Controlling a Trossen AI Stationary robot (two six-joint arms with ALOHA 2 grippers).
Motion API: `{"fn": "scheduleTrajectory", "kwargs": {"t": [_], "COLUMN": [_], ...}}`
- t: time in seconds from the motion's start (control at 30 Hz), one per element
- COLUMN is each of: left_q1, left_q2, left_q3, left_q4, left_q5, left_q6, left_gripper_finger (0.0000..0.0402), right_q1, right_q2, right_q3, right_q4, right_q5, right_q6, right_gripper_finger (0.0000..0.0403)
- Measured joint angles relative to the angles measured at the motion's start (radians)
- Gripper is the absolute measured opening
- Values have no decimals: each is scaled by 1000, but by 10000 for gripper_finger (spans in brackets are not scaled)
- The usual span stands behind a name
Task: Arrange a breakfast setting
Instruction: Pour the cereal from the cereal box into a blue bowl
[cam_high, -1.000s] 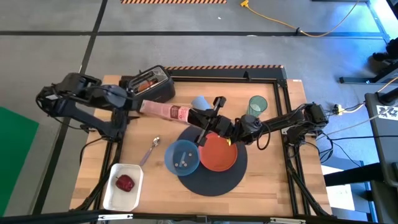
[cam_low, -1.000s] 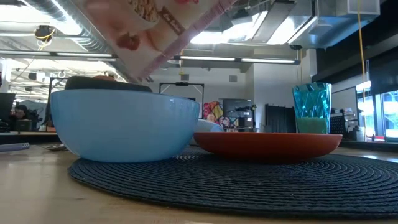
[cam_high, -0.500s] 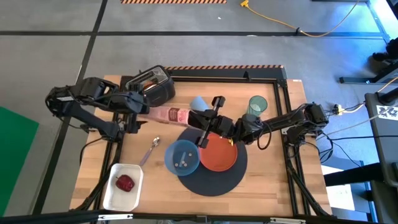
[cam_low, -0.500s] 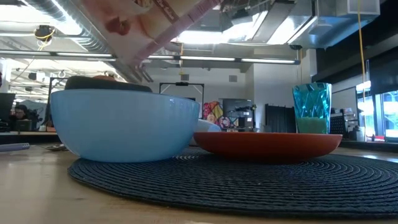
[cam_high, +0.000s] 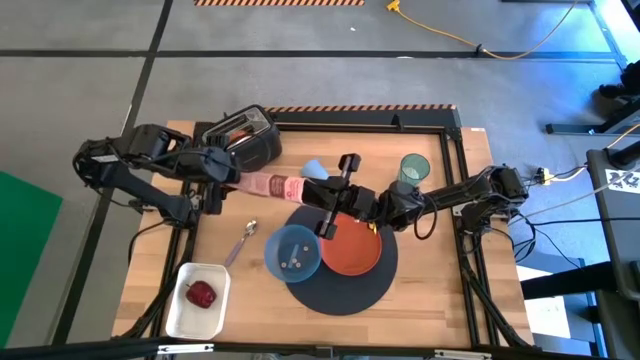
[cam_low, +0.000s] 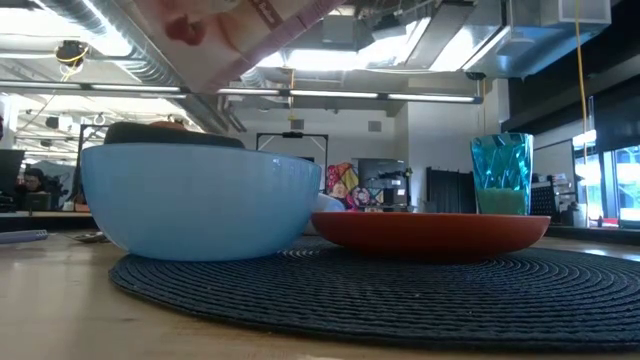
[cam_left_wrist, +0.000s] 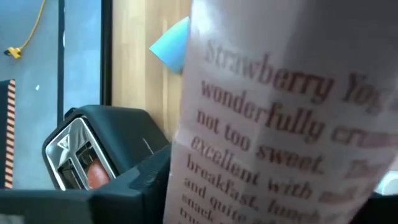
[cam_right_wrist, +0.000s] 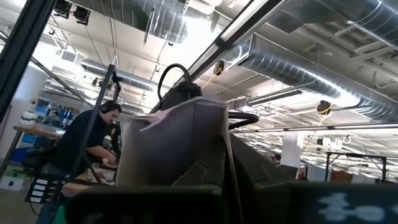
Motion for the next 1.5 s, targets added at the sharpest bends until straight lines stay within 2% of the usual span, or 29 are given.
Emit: {"fn": "scheduleTrajectory", "kwargs": {"t": [0.2,0.4,0.5,0.67,0.8,0.93,1.03,1.23,1.33,1.5], "left_q1": [0,0,-1,-8,-8,-8,-8,-8,-8,-8], "left_q2": [-3,-3,-17,-60,-101,-138,-153,-153,-153,-153], "left_q3": [0,0,-1,0,0,0,0,0,0,0], "left_q4": [2,-1,0,5,4,8,6,2,4,8], "left_q5": [25,26,35,55,64,72,71,78,89,103], "left_q6": [61,83,89,111,144,150,150,151,163,208], "left_gripper_finger": [174,163,163,162,161,161,161,161,161,161], "right_q1": [0,0,1,23,57,84,89,86,99,159], "right_q2": [0,0,0,0,-7,-39,-50,-50,-51,-92], "right_q3": [0,0,0,0,0,0,0,0,0,-1], "right_q4": [-9,-61,-125,-265,-307,-303,-303,-369,-396,-397], "right_q5": [-5,3,6,60,102,108,104,108,216,452], "right_q6": [1,-1,-6,10,-4,-12,-7,28,-8,-170], "right_gripper_finger": [1,15,54,159,236,280,283,251,242,240]}}
